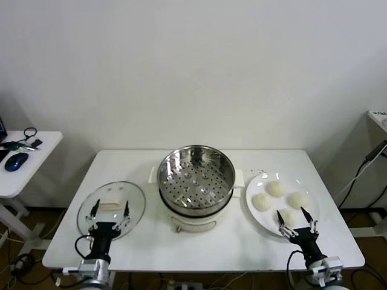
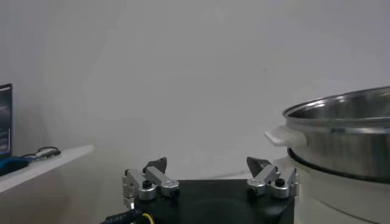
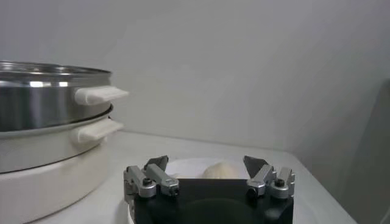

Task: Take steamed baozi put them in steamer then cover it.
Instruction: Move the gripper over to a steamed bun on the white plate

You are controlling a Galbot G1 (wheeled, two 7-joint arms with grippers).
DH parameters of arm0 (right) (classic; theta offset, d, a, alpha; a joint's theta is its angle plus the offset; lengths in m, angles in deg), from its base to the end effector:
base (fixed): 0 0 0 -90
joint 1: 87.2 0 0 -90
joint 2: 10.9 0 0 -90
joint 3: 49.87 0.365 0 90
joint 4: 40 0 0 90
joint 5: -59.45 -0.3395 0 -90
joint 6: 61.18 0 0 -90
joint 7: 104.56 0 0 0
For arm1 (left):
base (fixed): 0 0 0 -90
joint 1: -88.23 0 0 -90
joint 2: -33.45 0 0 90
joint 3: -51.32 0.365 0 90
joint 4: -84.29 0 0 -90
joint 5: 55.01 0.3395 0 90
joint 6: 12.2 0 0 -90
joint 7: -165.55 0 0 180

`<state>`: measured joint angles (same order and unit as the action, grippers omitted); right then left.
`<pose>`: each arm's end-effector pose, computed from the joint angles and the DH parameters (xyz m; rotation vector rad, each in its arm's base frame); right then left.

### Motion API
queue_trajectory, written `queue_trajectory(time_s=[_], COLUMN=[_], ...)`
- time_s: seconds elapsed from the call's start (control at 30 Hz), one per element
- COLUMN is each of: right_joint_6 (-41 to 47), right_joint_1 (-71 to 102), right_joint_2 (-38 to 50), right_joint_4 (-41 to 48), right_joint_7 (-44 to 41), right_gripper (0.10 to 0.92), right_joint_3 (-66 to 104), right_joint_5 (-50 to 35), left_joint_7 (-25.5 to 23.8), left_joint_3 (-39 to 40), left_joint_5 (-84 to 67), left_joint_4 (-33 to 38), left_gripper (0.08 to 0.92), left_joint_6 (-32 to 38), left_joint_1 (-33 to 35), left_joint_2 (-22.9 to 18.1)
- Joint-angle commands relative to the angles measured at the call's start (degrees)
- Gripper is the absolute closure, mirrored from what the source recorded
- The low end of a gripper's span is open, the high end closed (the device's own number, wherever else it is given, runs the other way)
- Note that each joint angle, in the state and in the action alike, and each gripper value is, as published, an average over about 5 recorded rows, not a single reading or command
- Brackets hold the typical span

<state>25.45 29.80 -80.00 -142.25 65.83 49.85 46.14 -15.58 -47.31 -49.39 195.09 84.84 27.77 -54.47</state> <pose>0.1762 -0.1568 -0.3745 0.1648 -2.9569 0.2326 0.1534 0.0565 -0.3657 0.1267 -3.0884 -0.3113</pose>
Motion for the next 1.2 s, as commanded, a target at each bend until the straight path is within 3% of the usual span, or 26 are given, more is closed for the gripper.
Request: queue_trajectory(time_s=[0.03,0.43,0.73,0.97,1.2], right_joint_6=[0.86,14.61,13.49,9.94,7.67], right_joint_1=[-1.42,-15.54,-35.21,-59.07,-77.25], right_joint_2=[1.68,22.9,33.78,37.13,34.62], right_joint_4=[-0.01,7.82,18.66,29.97,39.29], right_joint_7=[-0.3,-22.74,-37.07,-45.89,-51.74], right_gripper=[0.203,0.203,0.203,0.203,0.203], right_joint_3=[0.09,-4.56,-17.91,-41.01,-62.44], right_joint_5=[0.62,7.78,15.95,19.09,21.62], left_joint_7=[0.7,0.39,-0.01,-0.12,-0.21], left_joint_3=[0.08,0.02,-0.65,-1.38,-1.73], left_joint_5=[-0.22,-0.42,-1.02,-1.73,-1.9], left_joint_4=[-0.09,0.6,-0.36,-1.34,-1.78], left_gripper=[0.177,0.177,0.177,0.177,0.177], left_joint_6=[0.04,0.18,0.29,-0.05,-0.24], left_joint_1=[0.0,1.48,1.78,1.32,1.2], left_joint_2=[0.09,2.03,2.67,3.11,3.03])
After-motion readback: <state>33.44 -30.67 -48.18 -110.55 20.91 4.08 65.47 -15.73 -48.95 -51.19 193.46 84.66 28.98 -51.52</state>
